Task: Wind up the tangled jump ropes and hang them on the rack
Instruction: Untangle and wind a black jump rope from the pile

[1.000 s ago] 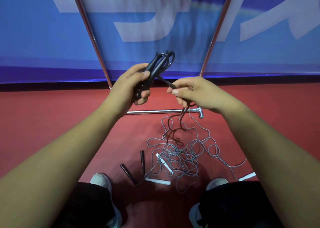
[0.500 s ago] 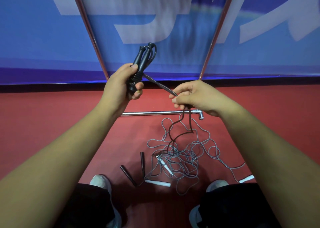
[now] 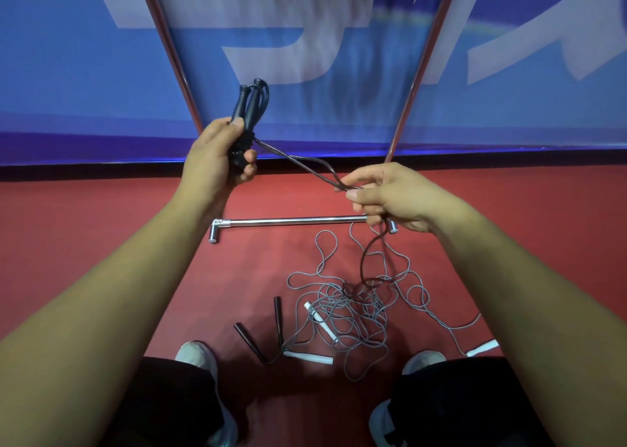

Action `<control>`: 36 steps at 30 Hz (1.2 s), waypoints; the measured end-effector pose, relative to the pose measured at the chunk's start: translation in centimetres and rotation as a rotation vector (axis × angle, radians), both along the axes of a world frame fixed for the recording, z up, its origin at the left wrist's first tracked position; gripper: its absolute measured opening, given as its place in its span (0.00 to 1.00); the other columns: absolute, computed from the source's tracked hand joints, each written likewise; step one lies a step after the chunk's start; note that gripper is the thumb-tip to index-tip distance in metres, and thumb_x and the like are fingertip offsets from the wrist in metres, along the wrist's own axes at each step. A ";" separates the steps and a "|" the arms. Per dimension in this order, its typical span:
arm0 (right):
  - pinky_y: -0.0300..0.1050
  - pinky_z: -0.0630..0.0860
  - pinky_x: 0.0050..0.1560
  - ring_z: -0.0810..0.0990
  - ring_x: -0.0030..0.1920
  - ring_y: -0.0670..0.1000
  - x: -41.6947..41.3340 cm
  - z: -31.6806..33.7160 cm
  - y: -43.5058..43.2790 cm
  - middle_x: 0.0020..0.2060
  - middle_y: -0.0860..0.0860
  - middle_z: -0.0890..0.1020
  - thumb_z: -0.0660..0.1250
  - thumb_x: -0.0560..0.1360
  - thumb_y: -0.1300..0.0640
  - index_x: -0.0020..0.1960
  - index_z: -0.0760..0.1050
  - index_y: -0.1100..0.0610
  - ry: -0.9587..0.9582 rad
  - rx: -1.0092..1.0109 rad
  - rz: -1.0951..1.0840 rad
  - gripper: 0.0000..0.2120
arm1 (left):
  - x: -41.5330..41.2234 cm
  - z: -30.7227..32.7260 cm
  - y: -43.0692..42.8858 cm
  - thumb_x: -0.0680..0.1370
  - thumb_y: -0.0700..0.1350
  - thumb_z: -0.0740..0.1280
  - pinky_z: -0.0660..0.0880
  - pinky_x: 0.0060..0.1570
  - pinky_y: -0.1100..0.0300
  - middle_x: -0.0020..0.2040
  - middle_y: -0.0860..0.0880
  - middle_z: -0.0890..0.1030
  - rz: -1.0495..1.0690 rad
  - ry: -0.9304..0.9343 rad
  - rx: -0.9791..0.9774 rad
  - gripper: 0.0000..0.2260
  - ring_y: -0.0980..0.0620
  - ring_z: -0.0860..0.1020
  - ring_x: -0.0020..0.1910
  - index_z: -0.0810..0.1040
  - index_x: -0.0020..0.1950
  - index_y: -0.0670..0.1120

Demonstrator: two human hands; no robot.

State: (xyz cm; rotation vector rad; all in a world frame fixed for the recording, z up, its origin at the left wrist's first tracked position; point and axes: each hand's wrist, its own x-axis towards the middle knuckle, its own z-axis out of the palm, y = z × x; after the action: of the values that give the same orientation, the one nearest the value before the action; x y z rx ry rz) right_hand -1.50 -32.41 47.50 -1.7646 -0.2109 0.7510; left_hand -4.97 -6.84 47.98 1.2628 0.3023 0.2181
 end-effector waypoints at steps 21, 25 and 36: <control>0.38 0.69 0.30 0.70 0.23 0.43 -0.5 1.8 0.0 0.22 0.44 0.73 0.62 0.83 0.56 0.47 0.82 0.55 -0.372 -0.325 0.198 0.11 | 0.4 -1.4 1.2 0.81 0.44 0.68 0.71 0.35 0.55 0.31 0.48 0.80 -0.084 0.058 0.410 0.08 0.47 0.75 0.29 0.72 0.56 0.45; 0.40 0.71 0.37 0.74 0.29 0.44 -0.4 1.7 0.0 0.28 0.45 0.77 0.61 0.82 0.59 0.42 0.82 0.54 -0.368 -0.336 0.167 0.14 | 0.4 -1.4 0.8 0.79 0.45 0.70 0.74 0.37 0.56 0.31 0.50 0.82 -0.075 0.084 0.571 0.11 0.46 0.79 0.35 0.73 0.57 0.43; 0.40 0.65 0.34 0.68 0.30 0.43 -2.1 3.5 2.0 0.29 0.52 0.75 0.72 0.76 0.53 0.42 0.82 0.58 -0.597 -0.282 0.206 0.08 | 0.1 -3.1 -0.5 0.79 0.54 0.67 0.70 0.41 0.52 0.50 0.42 0.82 -0.231 0.191 1.628 0.17 0.38 0.80 0.50 0.71 0.64 0.50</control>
State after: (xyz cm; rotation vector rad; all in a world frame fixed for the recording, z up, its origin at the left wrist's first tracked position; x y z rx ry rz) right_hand -3.57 -30.42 50.98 -2.2301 -0.7241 0.3865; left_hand -4.84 -7.29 44.90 2.9202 0.0839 0.1156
